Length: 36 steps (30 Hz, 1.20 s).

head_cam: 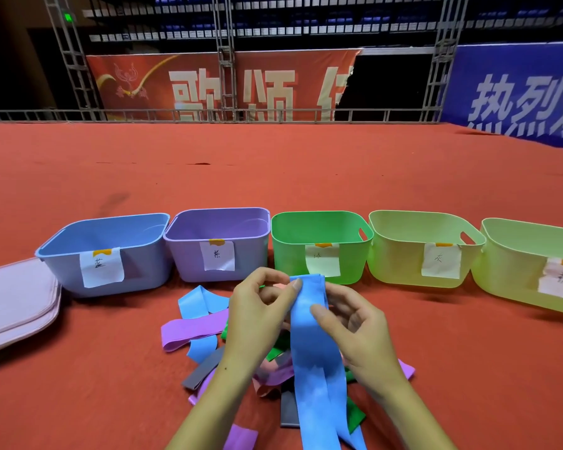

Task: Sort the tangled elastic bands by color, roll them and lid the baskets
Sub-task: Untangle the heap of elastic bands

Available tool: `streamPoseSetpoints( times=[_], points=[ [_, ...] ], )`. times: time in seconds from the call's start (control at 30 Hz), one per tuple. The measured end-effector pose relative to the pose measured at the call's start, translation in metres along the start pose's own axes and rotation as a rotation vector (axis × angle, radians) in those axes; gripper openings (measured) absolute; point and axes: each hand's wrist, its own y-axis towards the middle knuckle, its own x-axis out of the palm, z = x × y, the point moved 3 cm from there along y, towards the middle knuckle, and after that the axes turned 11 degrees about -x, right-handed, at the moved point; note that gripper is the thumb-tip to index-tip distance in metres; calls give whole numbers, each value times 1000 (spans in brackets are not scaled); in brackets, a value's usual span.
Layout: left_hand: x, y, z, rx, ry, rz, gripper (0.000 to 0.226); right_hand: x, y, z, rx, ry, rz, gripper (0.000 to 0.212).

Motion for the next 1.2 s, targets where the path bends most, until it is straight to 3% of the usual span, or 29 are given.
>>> streamPoseSetpoints(
  times=[0.1,0.23,0.43,0.63,0.8,1.03,1.2],
  points=[
    [0,2,-3,36,126,32,17,-2,1,2,-14,-53,-8,33],
    [1,8,1,53,216,-99,26,-7,4,-1,-22,-76,13,33],
    [16,-10,41,109,-75,-202,10,-6,-4,-26,-25,29,-8,31],
    [45,-32,71,175,-263,-193,9,-5,-24,-37,-9,-232,3,74],
    [72,-25,75,164,-288,-189,8,-34,-36,-51,34,-380,112,62],
    [126,-20,82,-3,-294,-338,6,-84,-50,-80,93,-366,84,72],
    [164,-16,86,28,-284,-317,11,-116,-61,-86,164,-383,71,52]
  ],
)
